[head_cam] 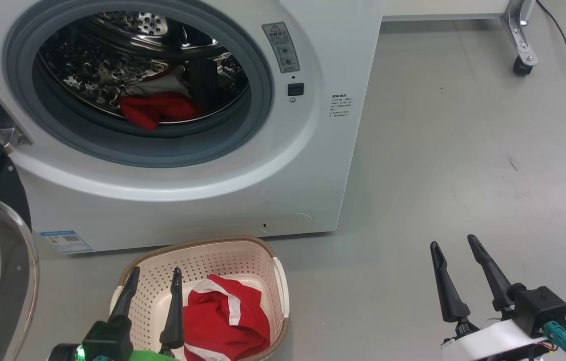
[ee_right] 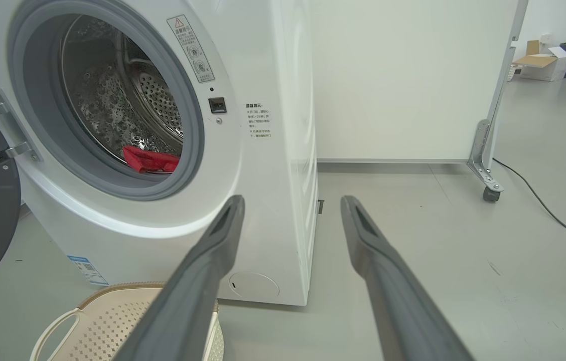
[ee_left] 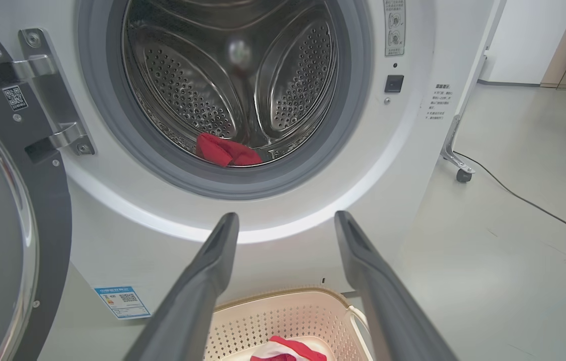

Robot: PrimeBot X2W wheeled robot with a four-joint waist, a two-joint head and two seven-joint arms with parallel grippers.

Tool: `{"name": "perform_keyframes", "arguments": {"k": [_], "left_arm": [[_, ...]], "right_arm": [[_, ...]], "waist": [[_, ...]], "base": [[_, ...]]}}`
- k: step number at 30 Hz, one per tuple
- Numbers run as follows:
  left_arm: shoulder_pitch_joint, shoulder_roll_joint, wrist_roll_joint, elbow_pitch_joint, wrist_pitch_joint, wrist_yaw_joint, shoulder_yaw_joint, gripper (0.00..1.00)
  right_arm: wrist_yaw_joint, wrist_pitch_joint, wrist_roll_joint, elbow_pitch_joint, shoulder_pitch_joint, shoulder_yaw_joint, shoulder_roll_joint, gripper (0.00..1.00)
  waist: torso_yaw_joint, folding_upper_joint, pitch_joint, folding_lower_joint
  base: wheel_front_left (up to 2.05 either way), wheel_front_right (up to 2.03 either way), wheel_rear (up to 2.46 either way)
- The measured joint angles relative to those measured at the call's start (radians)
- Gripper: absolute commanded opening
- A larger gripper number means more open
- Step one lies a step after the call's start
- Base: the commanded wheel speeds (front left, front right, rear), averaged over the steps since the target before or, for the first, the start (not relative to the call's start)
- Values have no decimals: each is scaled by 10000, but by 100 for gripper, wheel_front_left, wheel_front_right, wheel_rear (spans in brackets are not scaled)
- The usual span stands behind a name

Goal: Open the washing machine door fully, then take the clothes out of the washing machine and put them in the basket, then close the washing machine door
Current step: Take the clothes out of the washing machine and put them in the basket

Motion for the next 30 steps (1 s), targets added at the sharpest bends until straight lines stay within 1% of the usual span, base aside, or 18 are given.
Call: {"name": "perform_keyframes", "arguments": {"k": [7,10,21,26,30], "left_arm": [[-92,2,2,-27,159,13,-31,100],[-427,4,-2,-2,280,13,-105,100],[-2448,-4,-205,834,991,-10,-276,100],[-3641,6,-203,1229,1549,-194,-299,100],[-4818,128,-186,1549,2219,-370,-374,100]], "right_arm": [[0,0,-17,-176,-49,184,6,100],[0,0,-29,-288,-137,257,4,100],[0,0,-27,-660,-725,454,0,100],[0,0,-27,-788,-1097,683,-4,100],[0,0,-2,-905,-1360,625,-10,100]], "waist": [[-32,0,391,0],[-62,0,646,0],[-225,0,1956,0],[-348,0,2628,1],[-459,0,3181,1]], "base": [[0,0,0],[0,0,0],[0,0,0],[0,0,0],[0,0,0]]}}
